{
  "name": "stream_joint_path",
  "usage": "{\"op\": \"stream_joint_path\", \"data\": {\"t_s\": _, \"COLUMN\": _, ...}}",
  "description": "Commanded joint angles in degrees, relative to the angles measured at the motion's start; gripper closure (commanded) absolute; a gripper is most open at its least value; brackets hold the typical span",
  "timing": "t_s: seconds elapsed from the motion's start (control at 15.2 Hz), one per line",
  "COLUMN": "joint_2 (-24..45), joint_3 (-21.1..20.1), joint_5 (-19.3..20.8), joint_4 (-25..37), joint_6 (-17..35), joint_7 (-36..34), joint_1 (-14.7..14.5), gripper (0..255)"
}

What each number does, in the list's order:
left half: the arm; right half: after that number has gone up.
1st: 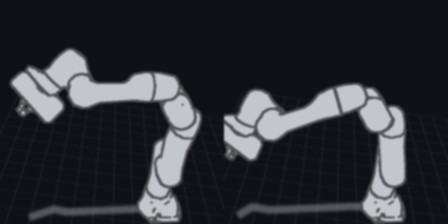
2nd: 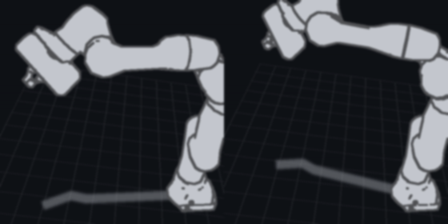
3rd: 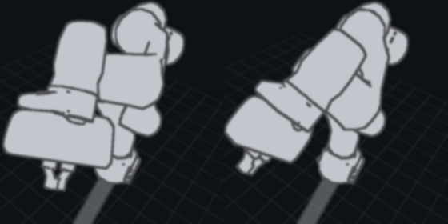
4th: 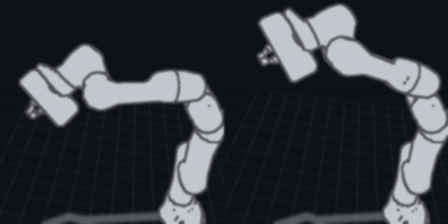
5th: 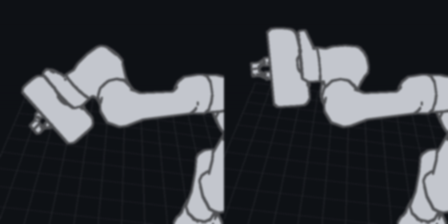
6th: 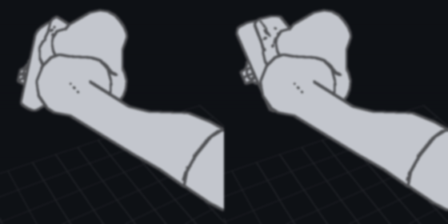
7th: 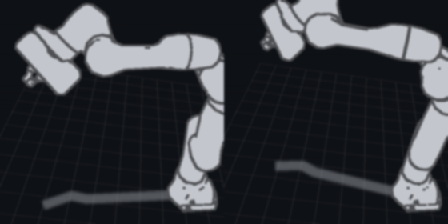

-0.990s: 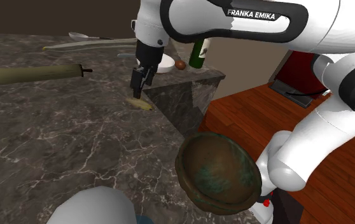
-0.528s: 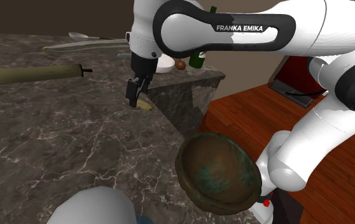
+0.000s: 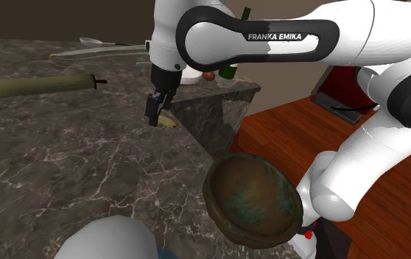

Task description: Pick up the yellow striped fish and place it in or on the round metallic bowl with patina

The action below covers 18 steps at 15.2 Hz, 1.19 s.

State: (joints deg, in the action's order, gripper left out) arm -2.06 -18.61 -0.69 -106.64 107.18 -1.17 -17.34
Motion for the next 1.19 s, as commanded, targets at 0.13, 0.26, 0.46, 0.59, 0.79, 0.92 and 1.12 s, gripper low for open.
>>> {"op": "stream_joint_path", "data": {"t_s": 0.13, "joint_2": 0.0, "joint_3": 0.0, "joint_5": 0.0, "joint_4": 0.0, "joint_6": 0.0, "joint_7": 0.0, "joint_1": 0.0, "gripper": 255}}
{"op": "stream_joint_path", "data": {"t_s": 0.26, "joint_2": 0.0, "joint_3": 0.0, "joint_5": 0.0, "joint_4": 0.0, "joint_6": 0.0, "joint_7": 0.0, "joint_1": 0.0, "gripper": 255}}
{"op": "stream_joint_path", "data": {"t_s": 0.46, "joint_2": 0.0, "joint_3": 0.0, "joint_5": 0.0, "joint_4": 0.0, "joint_6": 0.0, "joint_7": 0.0, "joint_1": 0.0, "gripper": 255}}
{"op": "stream_joint_path", "data": {"t_s": 0.59, "joint_2": 0.0, "joint_3": 0.0, "joint_5": 0.0, "joint_4": 0.0, "joint_6": 0.0, "joint_7": 0.0, "joint_1": 0.0, "gripper": 255}}
{"op": "stream_joint_path", "data": {"t_s": 0.79, "joint_2": -0.08, "joint_3": 0.01, "joint_5": -0.02, "joint_4": 1.45, "joint_6": -1.52, "joint_7": 0.01, "joint_1": 0.01, "gripper": 255}}
{"op": "stream_joint_path", "data": {"t_s": 0.92, "joint_2": -0.07, "joint_3": 0.02, "joint_5": -0.01, "joint_4": 3.0, "joint_6": -3.06, "joint_7": 0.01, "joint_1": 0.02, "gripper": 255}}
{"op": "stream_joint_path", "data": {"t_s": 1.12, "joint_2": 0.02, "joint_3": 0.03, "joint_5": 0.02, "joint_4": 5.41, "joint_6": -5.39, "joint_7": -0.02, "joint_1": 0.02, "gripper": 255}}
